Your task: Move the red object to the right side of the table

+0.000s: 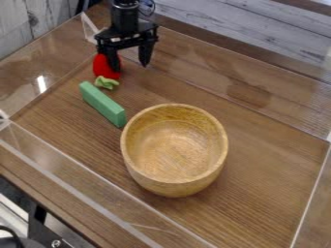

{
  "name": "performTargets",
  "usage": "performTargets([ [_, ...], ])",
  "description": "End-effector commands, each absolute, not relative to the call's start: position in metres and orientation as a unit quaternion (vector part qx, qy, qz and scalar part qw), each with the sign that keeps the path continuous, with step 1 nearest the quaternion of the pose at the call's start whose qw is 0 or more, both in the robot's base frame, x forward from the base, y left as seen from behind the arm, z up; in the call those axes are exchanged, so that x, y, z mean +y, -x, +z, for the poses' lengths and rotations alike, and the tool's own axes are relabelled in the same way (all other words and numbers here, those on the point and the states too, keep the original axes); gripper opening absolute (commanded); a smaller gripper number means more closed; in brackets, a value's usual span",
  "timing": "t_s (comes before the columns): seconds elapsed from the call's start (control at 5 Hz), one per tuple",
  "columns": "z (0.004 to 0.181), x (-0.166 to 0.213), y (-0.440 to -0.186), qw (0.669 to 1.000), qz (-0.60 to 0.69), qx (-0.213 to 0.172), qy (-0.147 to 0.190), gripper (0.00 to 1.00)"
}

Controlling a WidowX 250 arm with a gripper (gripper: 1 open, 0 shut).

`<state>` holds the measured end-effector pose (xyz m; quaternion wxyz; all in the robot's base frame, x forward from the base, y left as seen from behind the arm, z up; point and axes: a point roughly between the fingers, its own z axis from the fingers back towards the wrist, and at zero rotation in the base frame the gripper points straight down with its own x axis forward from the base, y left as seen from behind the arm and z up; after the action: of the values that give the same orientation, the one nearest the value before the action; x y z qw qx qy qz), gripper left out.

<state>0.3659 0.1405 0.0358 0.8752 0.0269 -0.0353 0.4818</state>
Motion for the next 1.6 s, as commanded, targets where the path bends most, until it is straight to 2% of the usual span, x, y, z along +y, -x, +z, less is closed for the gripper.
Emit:
performTargets([
  [0.0,0.046,0.13,-0.371,0.872,0.485,-0.054,-0.03,0.0],
  [0.2,0.042,0.133,-0.364,0.867,0.495,-0.053,-0.032,0.0],
  [0.4,0.055,0.134,-0.358,0.861,0.504,-0.056,-0.023,0.0],
  [0.8,0.097,0.142,-0.37,0.868,0.493,-0.066,0.008,0.0],
  [1.2,0.093,0.148,-0.36,0.878,0.474,-0.068,0.002,0.0],
  [1.4,0.097,0.155,-0.364,0.873,0.483,-0.068,0.0,0.0],
])
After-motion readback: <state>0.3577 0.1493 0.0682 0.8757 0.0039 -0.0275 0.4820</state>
